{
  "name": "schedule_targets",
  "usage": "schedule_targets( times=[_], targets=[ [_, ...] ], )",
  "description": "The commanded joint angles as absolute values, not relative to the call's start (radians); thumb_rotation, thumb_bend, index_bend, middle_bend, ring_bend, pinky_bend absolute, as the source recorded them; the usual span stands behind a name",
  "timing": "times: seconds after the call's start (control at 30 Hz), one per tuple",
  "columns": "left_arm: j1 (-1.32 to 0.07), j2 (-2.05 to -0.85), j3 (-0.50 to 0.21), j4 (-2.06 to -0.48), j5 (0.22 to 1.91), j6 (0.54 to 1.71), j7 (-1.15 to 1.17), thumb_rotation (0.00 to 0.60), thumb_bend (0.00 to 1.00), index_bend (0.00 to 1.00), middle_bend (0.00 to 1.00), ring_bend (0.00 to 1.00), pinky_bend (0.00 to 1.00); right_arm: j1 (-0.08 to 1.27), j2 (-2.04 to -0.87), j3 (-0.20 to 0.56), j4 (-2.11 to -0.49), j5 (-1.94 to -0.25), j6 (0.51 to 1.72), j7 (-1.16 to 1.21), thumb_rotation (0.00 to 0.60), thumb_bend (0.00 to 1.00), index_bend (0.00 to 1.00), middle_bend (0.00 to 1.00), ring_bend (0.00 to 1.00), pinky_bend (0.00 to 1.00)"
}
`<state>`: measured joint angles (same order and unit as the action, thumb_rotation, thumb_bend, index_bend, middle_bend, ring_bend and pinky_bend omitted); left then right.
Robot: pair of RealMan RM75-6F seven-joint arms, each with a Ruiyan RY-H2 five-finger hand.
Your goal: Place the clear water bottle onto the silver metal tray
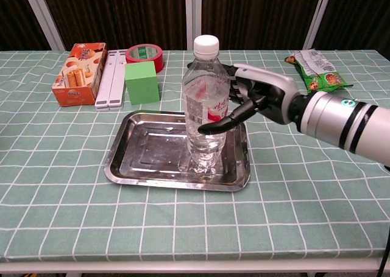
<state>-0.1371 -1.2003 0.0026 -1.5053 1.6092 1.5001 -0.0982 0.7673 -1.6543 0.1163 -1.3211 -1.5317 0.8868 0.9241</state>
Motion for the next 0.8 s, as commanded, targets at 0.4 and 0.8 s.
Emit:
schedule_targets(
  times=[0.4, 0.8],
  targets=[
    [-0.129, -1.193, 0.007, -1.524, 1.612, 1.509, -0.070, 0.600, 0.21, 0.18, 0.19, 0.10, 0.17, 0.561, -1.231, 0.006, -1.565, -1.393, 1.062, 0.050, 0.600, 0.00, 0.00, 0.04, 0.00, 0.00],
    [-0.133, -1.185, 0.006, -1.516, 1.605, 1.494, -0.079, 0.600, 0.21, 0.18, 0.19, 0.10, 0.17, 0.306, -1.175, -0.040, -1.588, -1.357, 1.406, -0.281, 0.600, 0.00, 0.00, 0.05, 0.00, 0.00]
  ],
)
